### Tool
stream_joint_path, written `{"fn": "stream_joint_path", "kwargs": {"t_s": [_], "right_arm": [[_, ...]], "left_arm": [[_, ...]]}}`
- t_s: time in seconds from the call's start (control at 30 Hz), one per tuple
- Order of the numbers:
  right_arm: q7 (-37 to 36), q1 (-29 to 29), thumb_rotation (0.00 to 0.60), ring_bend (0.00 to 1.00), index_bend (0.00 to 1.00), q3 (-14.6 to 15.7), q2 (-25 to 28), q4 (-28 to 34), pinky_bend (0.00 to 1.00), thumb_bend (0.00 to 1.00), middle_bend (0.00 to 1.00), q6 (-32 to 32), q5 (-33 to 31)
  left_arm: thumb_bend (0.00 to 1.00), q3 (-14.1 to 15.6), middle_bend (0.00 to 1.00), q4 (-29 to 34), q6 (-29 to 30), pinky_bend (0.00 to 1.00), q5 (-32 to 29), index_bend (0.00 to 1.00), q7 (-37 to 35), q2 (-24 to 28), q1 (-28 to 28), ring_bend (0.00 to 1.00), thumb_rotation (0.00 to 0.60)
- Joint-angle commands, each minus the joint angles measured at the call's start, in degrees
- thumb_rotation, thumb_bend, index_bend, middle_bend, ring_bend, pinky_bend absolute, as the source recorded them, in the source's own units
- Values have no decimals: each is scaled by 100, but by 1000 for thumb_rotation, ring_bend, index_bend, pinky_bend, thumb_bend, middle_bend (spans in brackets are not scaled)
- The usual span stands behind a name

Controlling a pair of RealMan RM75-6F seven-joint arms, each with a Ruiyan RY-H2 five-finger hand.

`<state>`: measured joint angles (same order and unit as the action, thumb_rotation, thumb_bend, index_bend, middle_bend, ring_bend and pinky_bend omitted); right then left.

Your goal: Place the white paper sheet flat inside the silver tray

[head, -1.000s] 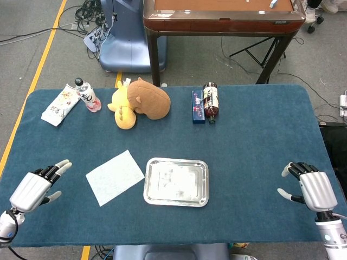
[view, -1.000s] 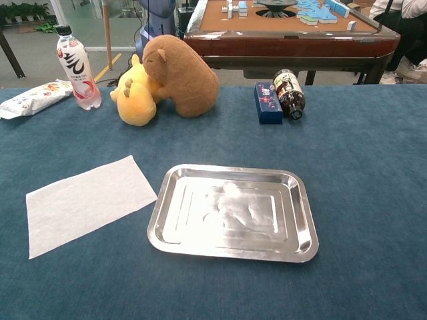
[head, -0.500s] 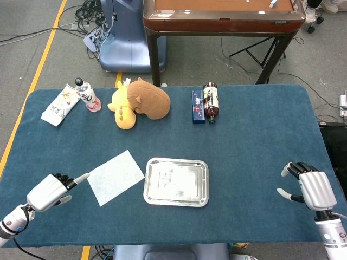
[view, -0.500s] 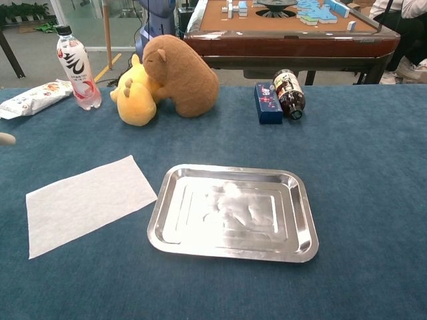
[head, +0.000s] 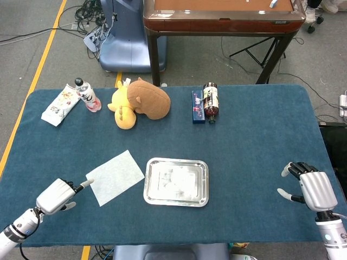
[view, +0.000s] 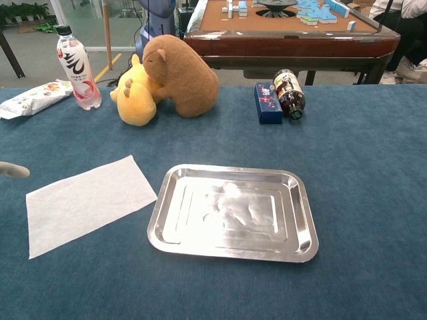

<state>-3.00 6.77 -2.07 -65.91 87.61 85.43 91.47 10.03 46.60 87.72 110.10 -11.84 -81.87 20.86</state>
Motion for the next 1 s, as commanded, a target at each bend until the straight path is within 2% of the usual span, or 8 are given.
{"fn": "stream_joint_path", "kwargs": {"t_s": [0.03, 0.37, 0.77, 1.0], "right_arm": [[-10, -1, 600, 344, 496, 1, 4, 0, 471, 63, 429, 1, -1], [-52, 0, 600, 344, 496, 0, 22, 3, 471, 64, 429, 6, -2], [-87, 0, 600, 344, 496, 8, 41, 15, 471, 64, 428, 7, 7], [-97, 3, 600, 344, 496, 12, 49, 18, 471, 63, 429, 0, 8]], "left_arm": [[51, 66, 887, 57, -77, 904, 4, 221, 115, 3, 38, 757, 600], [51, 150, 926, 131, -123, 905, 18, 369, 105, -85, 116, 776, 600], [53, 243, 933, 161, -190, 905, 67, 425, 35, -222, 229, 780, 600], [112, 270, 933, 359, -426, 905, 24, 430, 128, -197, 340, 781, 600]]}}
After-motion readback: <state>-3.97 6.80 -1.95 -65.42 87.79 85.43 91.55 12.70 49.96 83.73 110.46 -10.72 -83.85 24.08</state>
